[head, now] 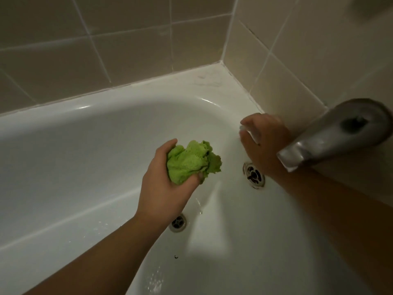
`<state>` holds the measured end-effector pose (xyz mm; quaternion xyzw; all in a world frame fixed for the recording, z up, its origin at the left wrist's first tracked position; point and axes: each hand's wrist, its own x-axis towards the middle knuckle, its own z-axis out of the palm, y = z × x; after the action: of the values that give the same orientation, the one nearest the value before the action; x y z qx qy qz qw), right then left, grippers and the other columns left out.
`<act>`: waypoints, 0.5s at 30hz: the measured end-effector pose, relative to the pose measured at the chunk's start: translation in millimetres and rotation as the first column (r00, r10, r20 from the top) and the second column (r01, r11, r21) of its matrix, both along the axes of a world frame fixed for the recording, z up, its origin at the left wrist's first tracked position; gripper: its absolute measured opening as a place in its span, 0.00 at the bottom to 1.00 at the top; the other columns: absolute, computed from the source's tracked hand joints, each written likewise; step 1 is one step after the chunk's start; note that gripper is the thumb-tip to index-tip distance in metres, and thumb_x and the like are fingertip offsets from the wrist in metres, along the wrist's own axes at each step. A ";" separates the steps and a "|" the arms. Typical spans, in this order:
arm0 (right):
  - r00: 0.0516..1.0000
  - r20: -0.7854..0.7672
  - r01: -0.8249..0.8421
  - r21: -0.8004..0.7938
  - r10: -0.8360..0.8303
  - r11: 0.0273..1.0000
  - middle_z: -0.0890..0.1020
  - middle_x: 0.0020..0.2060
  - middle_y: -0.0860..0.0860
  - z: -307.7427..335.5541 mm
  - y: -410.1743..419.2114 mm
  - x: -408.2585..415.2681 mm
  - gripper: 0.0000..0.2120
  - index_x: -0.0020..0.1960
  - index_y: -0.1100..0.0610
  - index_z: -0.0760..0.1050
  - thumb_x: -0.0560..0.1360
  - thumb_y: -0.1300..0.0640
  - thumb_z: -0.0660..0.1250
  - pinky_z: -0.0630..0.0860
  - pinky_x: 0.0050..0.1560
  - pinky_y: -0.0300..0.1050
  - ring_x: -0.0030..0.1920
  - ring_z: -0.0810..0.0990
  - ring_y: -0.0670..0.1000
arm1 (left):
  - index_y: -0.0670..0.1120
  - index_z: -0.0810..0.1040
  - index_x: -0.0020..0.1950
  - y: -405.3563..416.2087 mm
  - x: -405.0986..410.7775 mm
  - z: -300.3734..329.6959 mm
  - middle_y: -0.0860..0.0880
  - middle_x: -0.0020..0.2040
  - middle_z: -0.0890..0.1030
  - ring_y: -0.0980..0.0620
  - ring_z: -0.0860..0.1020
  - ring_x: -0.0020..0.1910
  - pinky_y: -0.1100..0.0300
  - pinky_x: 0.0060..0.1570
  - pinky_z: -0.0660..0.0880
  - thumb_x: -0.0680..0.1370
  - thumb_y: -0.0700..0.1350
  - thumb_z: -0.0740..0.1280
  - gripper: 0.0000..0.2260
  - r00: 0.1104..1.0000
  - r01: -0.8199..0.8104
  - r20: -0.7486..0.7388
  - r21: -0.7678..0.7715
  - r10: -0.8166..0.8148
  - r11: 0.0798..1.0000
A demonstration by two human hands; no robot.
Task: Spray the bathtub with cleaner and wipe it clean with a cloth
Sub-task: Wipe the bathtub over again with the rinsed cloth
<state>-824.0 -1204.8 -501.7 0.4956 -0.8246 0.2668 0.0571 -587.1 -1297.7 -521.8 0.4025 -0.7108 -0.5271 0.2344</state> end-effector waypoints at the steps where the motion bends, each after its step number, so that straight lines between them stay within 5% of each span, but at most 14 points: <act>1: 0.998 -0.038 -0.038 0.072 0.041 0.997 0.84 0.49 0.51 -0.9 -2.4 -9.7 0.13 0.55 0.58 0.82 0.77 0.52 0.65 0.69 0.56 0.41 0.50 0.81 0.54 | 0.65 0.65 0.71 -0.4 -6.7 -1.6 0.63 0.60 0.76 0.64 0.78 0.56 0.66 0.53 0.75 0.65 0.59 0.75 0.36 1.000 -0.013 -0.013 0.011 0.013 1.000; 6: 0.993 0.085 -0.106 0.306 0.083 0.946 0.71 0.75 0.59 -0.7 -9.8 -20.7 0.27 0.74 0.58 0.73 0.77 0.49 0.61 0.64 0.73 0.50 0.76 0.68 0.60 | 0.65 0.61 0.63 -6.8 -57.8 -23.7 0.47 0.63 0.72 0.52 0.78 0.58 0.48 0.57 0.80 0.67 0.57 0.73 0.29 0.991 -0.098 -0.091 0.026 0.100 0.995; 15: 0.991 0.054 -0.129 0.263 0.119 0.956 0.69 0.77 0.58 -5.0 -25.7 -29.1 0.26 0.76 0.58 0.71 0.79 0.55 0.58 0.61 0.75 0.48 0.77 0.67 0.59 | 0.61 0.71 0.63 -16.5 -130.6 -44.5 0.55 0.58 0.79 0.57 0.80 0.56 0.51 0.58 0.79 0.76 0.57 0.73 0.18 0.916 -0.345 -0.172 0.127 0.363 0.930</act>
<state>-853.0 -1230.5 -506.7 0.5444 -0.8211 0.1661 -0.0420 -717.7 -1314.1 -566.3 0.4822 -0.5743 -0.5454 0.3745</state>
